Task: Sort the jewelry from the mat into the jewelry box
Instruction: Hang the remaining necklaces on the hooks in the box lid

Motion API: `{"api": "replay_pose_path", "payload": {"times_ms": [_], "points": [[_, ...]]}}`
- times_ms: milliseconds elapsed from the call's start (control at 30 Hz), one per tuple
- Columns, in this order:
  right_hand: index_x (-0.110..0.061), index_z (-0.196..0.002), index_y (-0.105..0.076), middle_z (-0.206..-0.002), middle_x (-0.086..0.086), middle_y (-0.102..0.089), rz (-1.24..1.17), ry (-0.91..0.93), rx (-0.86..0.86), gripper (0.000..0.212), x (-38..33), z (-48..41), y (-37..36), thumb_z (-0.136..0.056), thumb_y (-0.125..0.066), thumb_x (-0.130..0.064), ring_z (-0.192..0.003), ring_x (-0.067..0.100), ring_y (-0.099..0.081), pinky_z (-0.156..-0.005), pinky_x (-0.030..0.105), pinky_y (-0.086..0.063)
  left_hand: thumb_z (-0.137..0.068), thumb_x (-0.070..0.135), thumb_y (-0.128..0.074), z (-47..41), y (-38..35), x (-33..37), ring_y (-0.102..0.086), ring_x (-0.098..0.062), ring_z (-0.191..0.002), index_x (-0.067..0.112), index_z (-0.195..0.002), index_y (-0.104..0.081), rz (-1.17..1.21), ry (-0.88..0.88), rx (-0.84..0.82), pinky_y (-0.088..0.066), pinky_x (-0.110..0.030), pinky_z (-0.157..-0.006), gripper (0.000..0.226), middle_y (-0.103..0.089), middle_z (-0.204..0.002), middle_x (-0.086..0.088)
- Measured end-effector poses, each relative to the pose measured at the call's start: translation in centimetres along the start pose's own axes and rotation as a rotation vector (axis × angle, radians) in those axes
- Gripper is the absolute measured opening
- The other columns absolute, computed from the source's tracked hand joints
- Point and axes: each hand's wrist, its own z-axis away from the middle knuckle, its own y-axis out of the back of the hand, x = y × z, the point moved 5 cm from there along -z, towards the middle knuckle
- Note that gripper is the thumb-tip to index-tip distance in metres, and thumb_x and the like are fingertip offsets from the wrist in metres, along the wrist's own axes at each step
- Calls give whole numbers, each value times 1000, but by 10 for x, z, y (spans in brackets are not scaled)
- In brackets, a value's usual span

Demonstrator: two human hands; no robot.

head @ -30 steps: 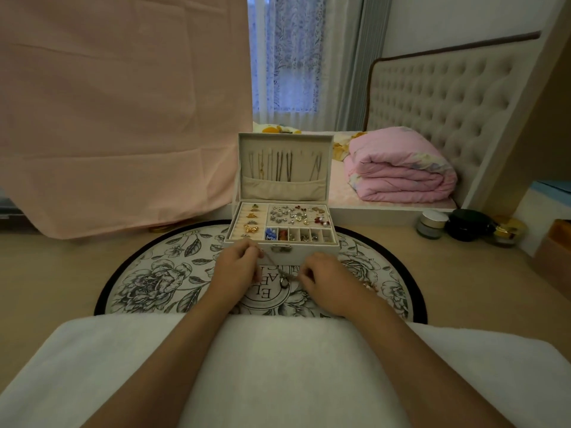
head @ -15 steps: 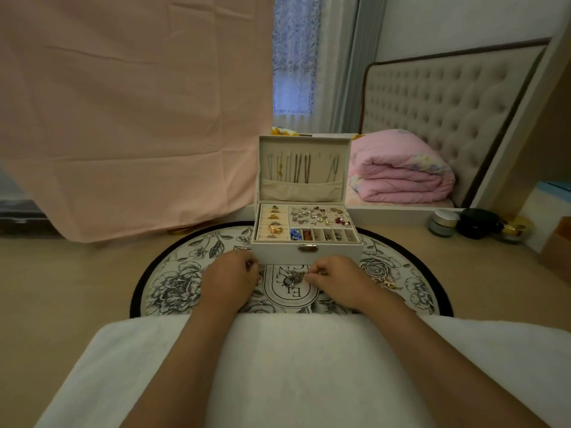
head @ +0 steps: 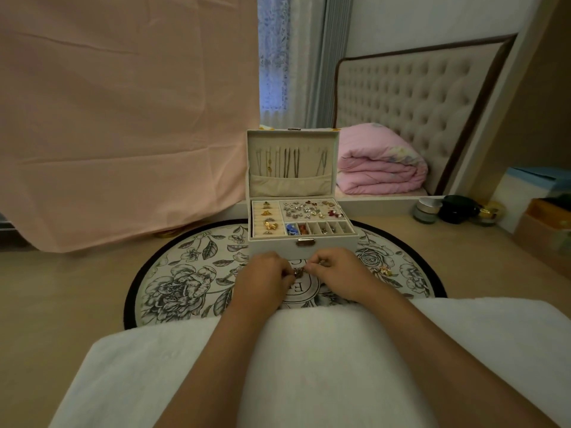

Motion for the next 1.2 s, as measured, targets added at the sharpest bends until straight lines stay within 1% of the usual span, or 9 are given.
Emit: {"api": "replay_pose_path", "payload": {"times_ms": [100, 300, 467, 667, 767, 867, 933, 1100, 1200], "points": [[-27, -84, -74, -85, -12, -72, -1, 7, 56, 14, 4, 2, 6, -93, -67, -35, -84, 5, -66, -82, 32, -54, -99, 28, -50, 3, 1, 1, -52, -18, -94, 15, -94, -64, 110, 44, 28, -45, -33, -77, 20, -55, -97, 2], [-28, -83, -75, -80, -5, -72, -75, 41, -3, 14, -2, 7, 10, -92, -68, -35, -79, 15, -66, -77, 33, -53, -106, 34, -35, 7, 18, -2, -60, -11, -88, 14, -111, -66, 1006, 496, 122, -43, -27, -72, 37, -68, -103, -4], [-25, -79, -75, -62, -10, -63, -37, 6, -15, 18, 1, 7, 16, -92, -69, -36, -60, 7, -56, -63, 25, -44, -105, 40, -39, 9, 28, -15, -53, -11, -64, 14, -85, -64, 1266, 728, 335, -40, -28, -62, 41, -70, -75, 1], [-20, -55, -45, -49, -10, -41, -34, -42, 74, 38, 9, 5, 31, -90, -57, -28, -50, 13, -40, -59, 30, -34, -104, 47, -36, 12, 23, -24, -60, -18, -67, 12, -92, -68, 1164, 743, 266, -48, -35, -71, 49, -70, -74, -9], [-18, -58, -51, -54, -3, -48, 217, -53, 105, 34, 11, 6, 34, -85, -61, -36, -55, 18, -49, -58, 28, -40, -105, 46, -36, 12, 24, -22, -58, -18, -64, 14, -95, -69, 1132, 699, 231, -48, -36, -70, 47, -66, -72, -6], [-14, -69, -63, -70, -1, -65, 475, -63, 117, 24, 9, 7, 40, -81, -64, -35, -71, 20, -62, -61, 27, -45, -105, 40, -40, 13, 25, -18, -63, -24, -67, 6, -94, -65, 1066, 598, 152, -59, -36, -65, 44, -65, -71, -9], [-19, -75, -66, -79, -2, -66, 577, -90, 67, 16, 7, 10, 40, -82, -65, -34, -78, 18, -62, -61, 26, -43, -104, 37, -43, 15, 24, -15, -62, -22, -58, 2, -97, -62, 1046, 581, 105, -58, -34, -54, 41, -62, -72, -12], [-23, -104, -67, -106, 0, -65, 765, -46, 8, 20, -14, 19, 39, -85, -70, -26, -98, 21, -61, -81, 32, -52, -103, 39, -46, 10, 28, -6, -63, -16, -50, 9, -101, -62, 965, 518, 96, -55, -35, -55, 34, -66, -81, -11], [-28, -125, -62, -121, -3, -63, 533, 139, 15, 40, -37, 23, 22, -87, -71, -22, -112, 18, -59, -96, 35, -51, -103, 36, -48, 8, 29, 6, -63, -17, -53, 4, -100, -59, 1022, 468, 52, -55, -32, -53, 34, -66, -83, -14]]}}
